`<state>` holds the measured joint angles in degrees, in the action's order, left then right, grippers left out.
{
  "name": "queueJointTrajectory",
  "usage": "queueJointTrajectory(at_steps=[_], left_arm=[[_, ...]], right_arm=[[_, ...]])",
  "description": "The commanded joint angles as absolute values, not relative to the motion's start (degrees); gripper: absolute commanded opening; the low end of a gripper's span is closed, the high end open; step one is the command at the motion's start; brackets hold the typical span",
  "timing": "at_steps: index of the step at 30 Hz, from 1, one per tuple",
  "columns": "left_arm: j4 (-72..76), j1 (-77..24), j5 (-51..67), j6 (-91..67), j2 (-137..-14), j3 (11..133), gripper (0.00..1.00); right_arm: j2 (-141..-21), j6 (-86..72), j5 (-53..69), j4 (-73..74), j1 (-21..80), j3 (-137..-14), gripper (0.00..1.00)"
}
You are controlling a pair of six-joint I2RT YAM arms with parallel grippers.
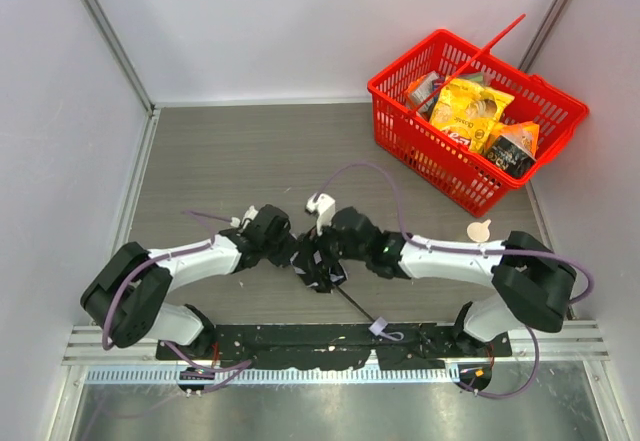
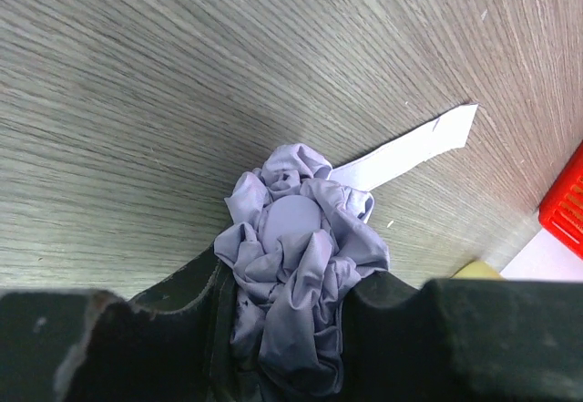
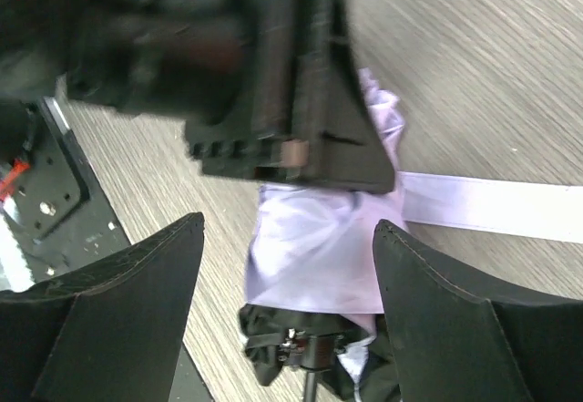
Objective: Put away the umbrella
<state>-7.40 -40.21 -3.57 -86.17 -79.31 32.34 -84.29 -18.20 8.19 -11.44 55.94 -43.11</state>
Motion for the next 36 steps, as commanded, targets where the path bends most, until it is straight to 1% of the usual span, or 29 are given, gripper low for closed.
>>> queueJointTrajectory(at_steps=[1, 2, 4, 8, 11, 14, 16, 18, 20, 21, 22, 23, 25, 26, 27, 28, 29, 32, 33, 34, 35, 36], left_arm=[[-16.26, -40.25, -2.47, -88.67, -82.52, 32.78, 0.0], [-16.26, -40.17, -2.11, -88.86, -83.05, 32.87, 0.0], [-16.43, -39.99, -1.67, -89.47, -83.76, 32.96, 0.0], [-17.66, -39.99, -1.4, -90.0, -84.02, 33.4, 0.0], [-18.81, -39.73, -1.14, -90.09, -83.85, 33.4, 0.0], [-18.98, -39.64, -0.7, -90.09, -83.85, 33.31, 0.0], [-18.72, -39.73, -0.27, -90.17, -84.11, 33.05, 0.0], [-18.37, -39.64, -0.26, -90.18, -84.29, 32.61, 0.0], [-18.37, -39.73, -0.26, -90.0, -84.29, 32.52, 0.0], [-18.46, -39.64, -0.26, -89.91, -84.11, 32.35, 0.0], [-18.11, -39.64, -0.26, -89.83, -83.94, 32.08, 0.0], [-17.67, -39.64, -0.26, -89.56, -83.67, 31.82, 0.0], [-16.53, -39.73, -0.26, -89.65, -83.58, 31.03, 0.0], [-15.83, -39.64, -0.26, -89.65, -83.5, 30.68, 0.0], [-14.78, -39.73, 1.74, -89.82, -83.67, 30.5, 0.0], [-14.42, -39.64, 2.11, -89.74, -83.85, 30.41, 0.0], [-13.63, -39.64, 2.2, -89.3, -83.93, 30.32, 0.0], [-12.4, -39.64, 1.76, -87.37, -83.5, 30.41, 0.0], [-11.96, -39.64, 1.41, -86.49, -83.06, 30.41, 0.01], [-11.61, -39.64, 0.8, -85.53, -82.8, 30.41, 0.11], [-11.51, -39.73, 0.53, -84.56, -82.27, 30.5, 0.23], [-11.51, -39.73, 0.44, -83.77, -81.66, 30.41, 0.38]], right_arm=[[-83.41, -8.88, -13.05, -9.92, 65.71, -42.99, 0.79], [-84.02, -7.75, -15.18, -10.98, 67.31, -42.98, 0.79], [-86.03, -6.34, -24.21, -11.95, 72.14, -42.71, 0.8], [-92.09, -1.34, -37.05, -14.32, 77.07, -43.5, 0.82], [-97.71, 1.75, -43.05, -14.77, 78.75, -45.25, 0.83], [-102.64, 2.9, -52.26, -13.37, 79.1, -48.16, 0.83], [-104.76, 3.86, -54.31, -14.23, 79.01, -49.39, 0.83], [-105.73, 4.66, -54.84, -16.07, 79.01, -49.39, 0.78], [-106.08, 4.66, -54.58, -16.87, 78.93, -49.22, 0.66], [-106.0, 4.57, -54.23, -17.14, 78.84, -48.87, 0.51], [-106.0, 4.22, -53.01, -17.4, 78.49, -48.26, 0.43], [-105.74, 3.35, -52.04, -17.49, 77.88, -47.99, 0.32], [-105.64, 2.38, -50.2, -17.4, 76.82, -47.2, 0.24], [-105.64, 2.03, -49.84, -17.49, 76.47, -46.76, 0.22], [-105.47, 1.41, -47.83, -17.32, 75.42, -46.5, 0.13], [-105.21, 0.97, -46.33, -16.97, 74.89, -46.06, 0.08], [-104.25, 0.79, -44.06, -18.36, 74.62, -45.45, 0.01], [-99.95, 0.01, -35.79, -20.65, 72.87, -41.76, 0.01], [-99.15, -1.22, -30.29, -22.05, 71.38, -41.14, 0.01], [-97.31, -2.19, -27.97, -22.84, 70.67, -39.57, 0.01], [-96.34, -2.63, -22.82, -23.2, 68.92, -39.2, 0.01], [-95.28, -3.51, -19.98, -23.12, 67.86, -38.5, 0.01]])
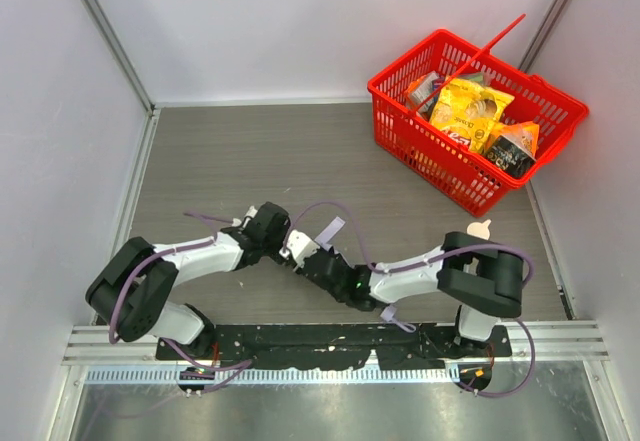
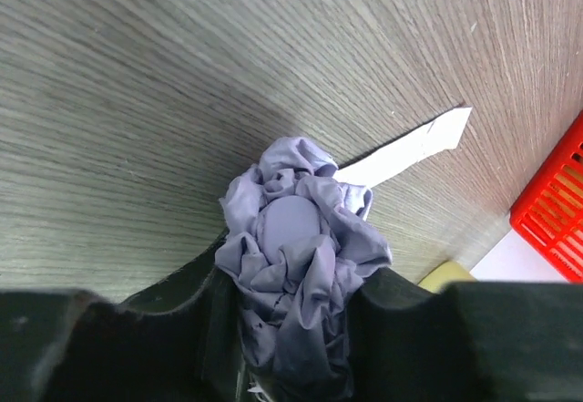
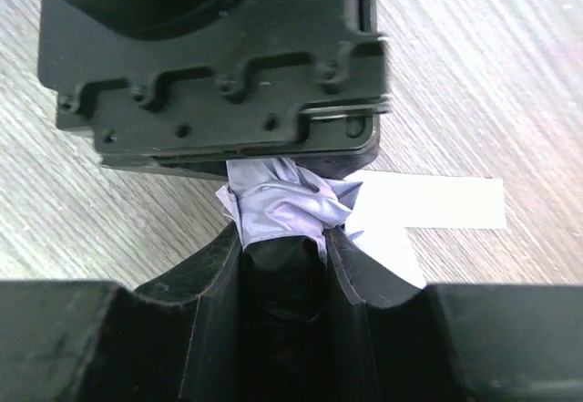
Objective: Put away the umbrella
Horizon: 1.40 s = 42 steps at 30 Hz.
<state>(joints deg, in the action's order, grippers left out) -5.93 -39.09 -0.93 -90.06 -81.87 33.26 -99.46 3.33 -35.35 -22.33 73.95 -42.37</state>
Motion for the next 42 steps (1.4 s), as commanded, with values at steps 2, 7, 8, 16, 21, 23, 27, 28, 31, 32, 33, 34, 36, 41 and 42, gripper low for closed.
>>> queueJointTrajectory(at_steps=[2, 7, 8, 16, 21, 23, 27, 28, 31, 32, 33, 34, 36, 41, 42], left_arm=[[-12.04, -39.73, -2.54, -81.84, -80.43, 30.32, 0.59], [-15.02, -39.81, -7.02, -75.51, -78.14, 31.2, 0.74], [-15.12, -39.9, -7.55, -74.63, -78.05, 31.29, 0.75], [-12.92, -40.17, -7.56, -73.57, -80.42, 31.37, 0.73], [-13.8, -40.17, -9.58, -71.72, -80.51, 31.73, 0.62], [-12.84, -40.17, -9.32, -72.16, -80.77, 31.38, 0.58], [-10.81, -40.17, -8.09, -74.0, -82.44, 31.82, 0.57], [-10.64, -40.17, -8.0, -74.18, -83.22, 32.25, 0.59], [-10.02, -40.25, -7.3, -73.92, -84.81, 33.05, 0.45], [-9.32, -40.34, -7.21, -74.09, -84.9, 32.96, 0.27], [-8.27, -40.25, -7.12, -74.27, -84.9, 32.44, 0.17], [-7.57, -40.17, -7.12, -74.62, -84.82, 32.08, 0.11], [-7.47, -40.25, -7.29, -75.06, -84.46, 31.9, 0.02], [-7.21, -40.34, -7.29, -76.02, -82.89, 30.76, 0.0], [-7.38, -40.25, -7.21, -76.81, -82.53, 30.5, 0.0]], right_arm=[[-93.7, -4.39, -10.07, -23.03, 65.22, -37.71, 0.01], [-91.93, -6.41, 7.54, -22.85, 57.31, -37.09, 0.01], [-92.37, -6.85, 11.91, -22.5, 55.65, -37.35, 0.01], [-95.36, -10.46, 26.53, -27.15, 50.63, -37.44, 0.01], [-95.36, -11.33, 32.94, -27.16, 48.08, -38.05, 0.01], [-95.8, -12.21, 34.36, -27.51, 47.9, -38.58, 0.01], [-96.77, -13.01, 36.38, -28.03, 47.9, -39.73, 0.01], [-97.2, -13.36, 36.91, -28.12, 47.9, -39.99, 0.01], [-98.0, -13.27, 38.14, -27.86, 47.9, -40.78, 0.01], [-98.0, -13.27, 38.32, -27.77, 47.99, -40.87, 0.01], [-98.0, -12.92, 38.06, -27.08, 47.99, -41.04, 0.01], [-98.09, -12.57, 37.88, -26.64, 47.9, -41.31, 0.01], [-97.82, -12.31, 36.83, -25.23, 47.9, -41.74, 0.01], [-95.72, -14.41, 31.74, -20.76, 48.34, -42.97, 0.13], [-95.45, -14.76, 30.08, -20.13, 48.86, -43.33, 0.22]])
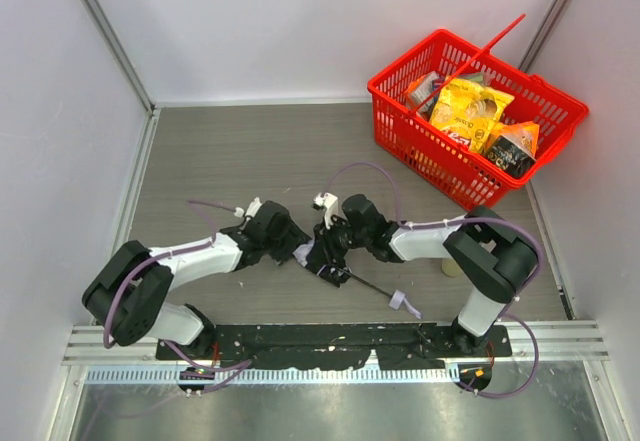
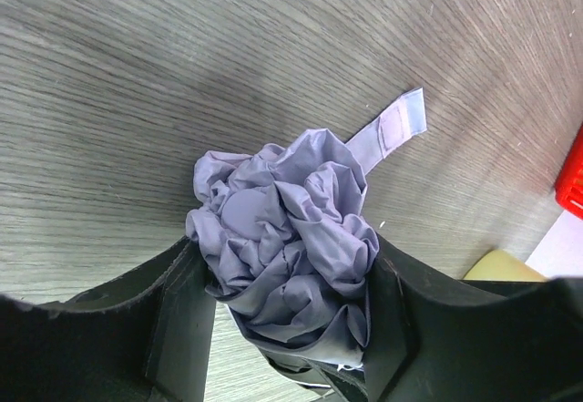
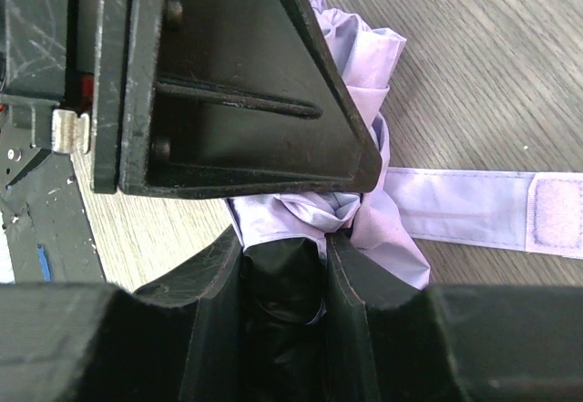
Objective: Put away the umbrella
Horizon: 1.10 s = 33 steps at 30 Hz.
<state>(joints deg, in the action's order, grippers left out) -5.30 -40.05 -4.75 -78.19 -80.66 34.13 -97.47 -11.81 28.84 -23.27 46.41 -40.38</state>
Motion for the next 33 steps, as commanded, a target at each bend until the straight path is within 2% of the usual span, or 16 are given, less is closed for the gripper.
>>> queueJointTrajectory(at_steps=[1, 5, 8, 9, 12, 13, 17, 19, 20, 23, 24, 26, 27, 28, 30, 33], left_arm=[[-7.3, -40.25, -7.03, -77.6, -82.09, 30.06, 0.0], [-8.6, -40.25, -6.59, -79.63, -81.3, 29.53, 0.0], [-8.88, -40.17, -7.29, -80.77, -79.9, 28.92, 0.0], [-8.88, -40.25, -7.64, -80.95, -79.28, 28.65, 0.0], [-8.53, -40.25, -8.35, -82.0, -77.26, 28.04, 0.0], [-8.53, -40.25, -8.52, -82.52, -76.82, 27.95, 0.0], [-9.49, -40.17, -7.82, -83.93, -74.62, 28.56, 0.0], [-10.98, -40.17, -7.47, -84.55, -73.83, 29.18, 0.0], [-11.16, -40.17, -7.12, -84.9, -73.31, 29.09, 0.0], [-11.69, -40.25, -6.68, -85.69, -72.25, 28.83, 0.0], [-11.6, -40.25, -6.68, -85.78, -71.99, 28.57, 0.0], [-10.9, -40.17, -6.77, -85.61, -71.98, 28.04, 0.0], [-10.29, -40.17, -6.59, -85.17, -72.33, 27.78, 0.0], [-10.28, -40.17, -6.33, -84.3, -72.77, 27.95, 0.08], [-11.51, -40.25, -6.15, -82.45, -74.52, 29.0, 0.44], [-11.69, -40.25, -7.2, -81.13, -76.81, 28.74, 0.67]], right_arm=[[-94.75, -15.03, 28.41, -18.13, 49.22, -43.77, 0.3], [-93.43, -14.07, 19.62, -13.45, 51.68, -44.82, 0.45], [-93.34, -12.31, 12.94, -11.0, 54.13, -45.26, 0.49], [-93.69, -11.35, 10.66, -10.38, 55.18, -45.7, 0.62], [-93.52, -11.34, 2.39, -10.28, 58.52, -45.53, 0.71], [-93.52, -11.42, -5.37, -10.2, 60.8, -45.61, 0.76], [-95.35, -13.62, -21.57, -8.7, 65.38, -45.79, 0.78], [-97.11, -12.57, -24.42, -8.96, 66.0, -45.97, 0.78], [-98.16, -12.05, -25.74, -8.96, 66.09, -46.14, 0.76], [-99.32, -10.2, -27.08, -9.4, 66.01, -46.84, 0.55], [-99.4, -8.54, -25.07, -10.19, 66.09, -46.85, 0.39], [-98.88, -7.48, -20.77, -12.3, 66.01, -45.71, 0.17], [-98.7, -7.04, -18.74, -13.78, 65.4, -45.36, 0.1], [-98.09, -7.03, -16.11, -14.23, 65.13, -44.74, 0.01], [-97.47, -7.73, -8.93, -15.47, 62.68, -44.04, 0.01], [-95.46, -10.36, 4.08, -21.94, 58.55, -41.05, 0.01]])
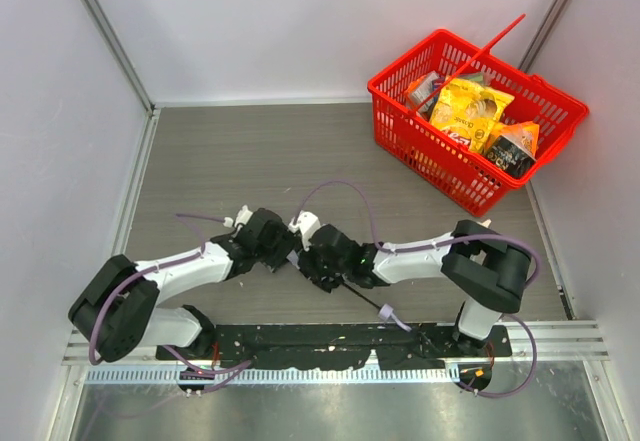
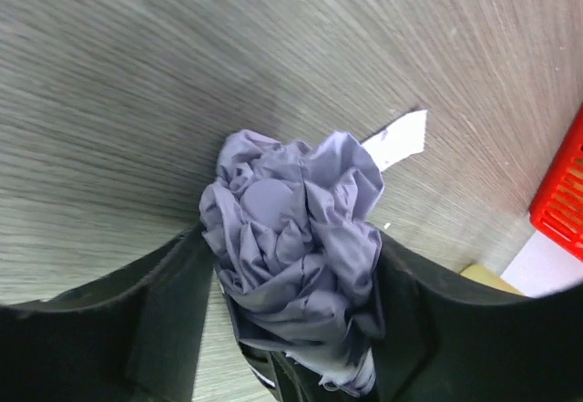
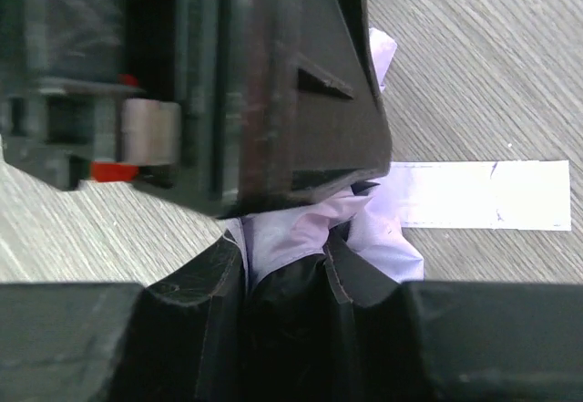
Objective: Put away the umbrella
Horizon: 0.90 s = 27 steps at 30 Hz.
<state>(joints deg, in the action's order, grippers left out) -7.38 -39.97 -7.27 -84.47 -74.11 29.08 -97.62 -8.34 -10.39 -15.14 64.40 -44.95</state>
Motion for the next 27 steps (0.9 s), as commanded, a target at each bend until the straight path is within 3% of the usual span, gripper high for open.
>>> queueJointTrajectory(at_steps=[1, 6, 14, 16, 19, 21, 24, 26, 27], left_arm=[[-11.52, -40.25, -7.73, -80.34, -77.25, 28.65, 0.69], [-11.95, -40.78, -10.28, -78.66, -78.92, 28.65, 0.73], [-5.9, -40.87, -9.32, -79.28, -80.33, 29.27, 0.7], [-3.01, -40.96, -8.71, -79.8, -79.98, 28.66, 0.54], [2.61, -40.96, -8.26, -81.38, -77.35, 25.85, 0.18], [2.47, -41.04, -8.61, -82.09, -75.07, 24.79, 0.04], [-2.17, -40.96, -9.67, -83.14, -72.78, 25.4, 0.0], [-3.69, -40.96, -9.58, -85.07, -72.07, 25.14, 0.0], [-4.21, -41.04, -9.41, -85.51, -72.16, 25.14, 0.0]], right_arm=[[-94.58, -11.68, 8.48, -23.1, 56.8, -39.65, 0.01], [-93.95, -15.38, 25.46, -28.91, 51.16, -38.5, 0.01], [-97.64, -20.81, 37.33, -34.62, 49.23, -40.69, 0.01], [-99.05, -23.72, 39.98, -37.52, 48.52, -41.13, 0.01], [-101.07, -25.49, 41.75, -37.63, 48.08, -42.27, 0.01], [-101.25, -25.05, 40.18, -36.13, 47.73, -42.45, 0.01], [-100.29, -22.6, 35.87, -29.2, 47.64, -43.85, 0.06], [-98.97, -21.8, 30.61, -23.14, 47.99, -44.3, 0.2], [-97.49, -20.4, 28.24, -21.98, 48.51, -44.21, 0.37]])
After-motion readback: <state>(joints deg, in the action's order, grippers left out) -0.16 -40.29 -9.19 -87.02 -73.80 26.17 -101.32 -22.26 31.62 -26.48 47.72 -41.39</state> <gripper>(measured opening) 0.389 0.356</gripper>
